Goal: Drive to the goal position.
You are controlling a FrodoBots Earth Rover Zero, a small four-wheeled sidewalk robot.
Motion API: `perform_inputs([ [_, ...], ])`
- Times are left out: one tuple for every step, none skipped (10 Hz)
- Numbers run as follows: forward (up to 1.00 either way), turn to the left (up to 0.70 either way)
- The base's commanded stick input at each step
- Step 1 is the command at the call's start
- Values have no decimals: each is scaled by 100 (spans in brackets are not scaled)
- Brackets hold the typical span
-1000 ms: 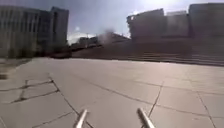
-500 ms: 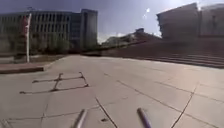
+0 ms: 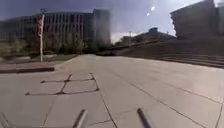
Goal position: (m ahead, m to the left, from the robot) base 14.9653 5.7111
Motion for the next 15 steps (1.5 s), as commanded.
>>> perform_inputs([
  [100,27],
  [100,27],
  [100,27],
  [100,27],
  [61,34],
  [0,45],
  [0,45],
  [0,45],
  [0,45],
  [0,45],
  [0,45],
  [0,45],
  [0,45],
  [0,45],
  [0,45],
])
